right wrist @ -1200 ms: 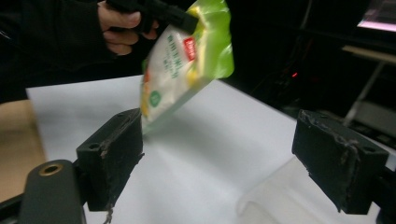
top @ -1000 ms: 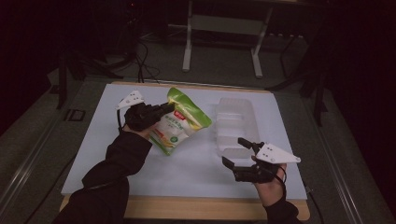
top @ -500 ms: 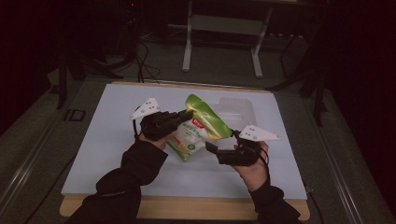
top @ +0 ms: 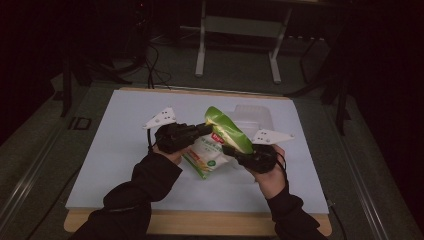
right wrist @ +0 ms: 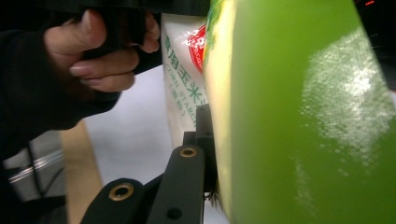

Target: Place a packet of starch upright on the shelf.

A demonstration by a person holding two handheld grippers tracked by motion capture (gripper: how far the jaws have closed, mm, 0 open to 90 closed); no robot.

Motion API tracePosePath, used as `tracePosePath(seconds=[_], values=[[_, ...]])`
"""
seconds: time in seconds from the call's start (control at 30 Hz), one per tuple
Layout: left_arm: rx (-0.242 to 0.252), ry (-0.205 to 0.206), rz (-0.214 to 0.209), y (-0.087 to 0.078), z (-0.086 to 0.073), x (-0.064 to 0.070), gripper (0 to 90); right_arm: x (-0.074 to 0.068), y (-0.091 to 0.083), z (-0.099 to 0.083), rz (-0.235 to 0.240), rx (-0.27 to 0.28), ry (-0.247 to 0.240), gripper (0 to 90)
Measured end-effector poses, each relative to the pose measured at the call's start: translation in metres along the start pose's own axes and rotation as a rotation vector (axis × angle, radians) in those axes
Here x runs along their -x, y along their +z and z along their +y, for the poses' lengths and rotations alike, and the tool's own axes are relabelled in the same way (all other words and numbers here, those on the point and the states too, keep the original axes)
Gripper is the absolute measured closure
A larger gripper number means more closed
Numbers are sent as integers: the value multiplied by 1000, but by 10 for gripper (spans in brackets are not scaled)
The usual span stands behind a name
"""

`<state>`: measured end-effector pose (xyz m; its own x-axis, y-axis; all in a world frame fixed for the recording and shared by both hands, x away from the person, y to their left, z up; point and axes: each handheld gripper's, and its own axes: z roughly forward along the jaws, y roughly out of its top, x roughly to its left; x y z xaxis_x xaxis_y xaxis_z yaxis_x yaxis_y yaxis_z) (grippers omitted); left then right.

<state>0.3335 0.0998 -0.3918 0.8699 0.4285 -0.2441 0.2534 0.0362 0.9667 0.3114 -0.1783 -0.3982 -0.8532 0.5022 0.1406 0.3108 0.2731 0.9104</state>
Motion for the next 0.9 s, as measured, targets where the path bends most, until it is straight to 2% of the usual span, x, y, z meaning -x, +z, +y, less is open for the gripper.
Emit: tracePosePath(seconds=[0.13, 0.27, 0.33, 0.43, 0.5, 0.57, 0.6, 0.67, 0.73, 0.83, 0.9], values=[[11, -7, -32, -3, 5, -2, 868, 1, -3, 8, 28, -14, -20, 865], [12, 21, -44, -6, 11, -2, 853, 3, -7, 19, 47, -32, -62, 866], [10, 22, -65, -9, 12, -3, 833, 5, -10, 24, 57, -44, -81, 866], [1, 45, -81, -12, 14, -3, 807, 8, -15, 30, 83, -68, -115, 866], [0, 48, -103, -13, 15, -3, 719, 12, -18, 34, 96, -82, -127, 867], [4, 60, -109, -15, 16, -3, 559, 16, -20, 37, 108, -92, -130, 866], [5, 66, -112, -16, 16, -4, 507, 17, -21, 38, 115, -96, -137, 866], [12, 79, -117, -19, 16, -5, 385, 19, -24, 41, 117, -106, -175, 867], [17, 74, -137, -24, 15, -7, 311, 21, -26, 44, 115, -103, -213, 866], [12, 65, -112, -33, 12, -11, 160, 27, -31, 48, 120, -103, -235, 866], [14, 60, -86, -39, 8, -13, 143, 31, -35, 51, 119, -100, -261, 866]])
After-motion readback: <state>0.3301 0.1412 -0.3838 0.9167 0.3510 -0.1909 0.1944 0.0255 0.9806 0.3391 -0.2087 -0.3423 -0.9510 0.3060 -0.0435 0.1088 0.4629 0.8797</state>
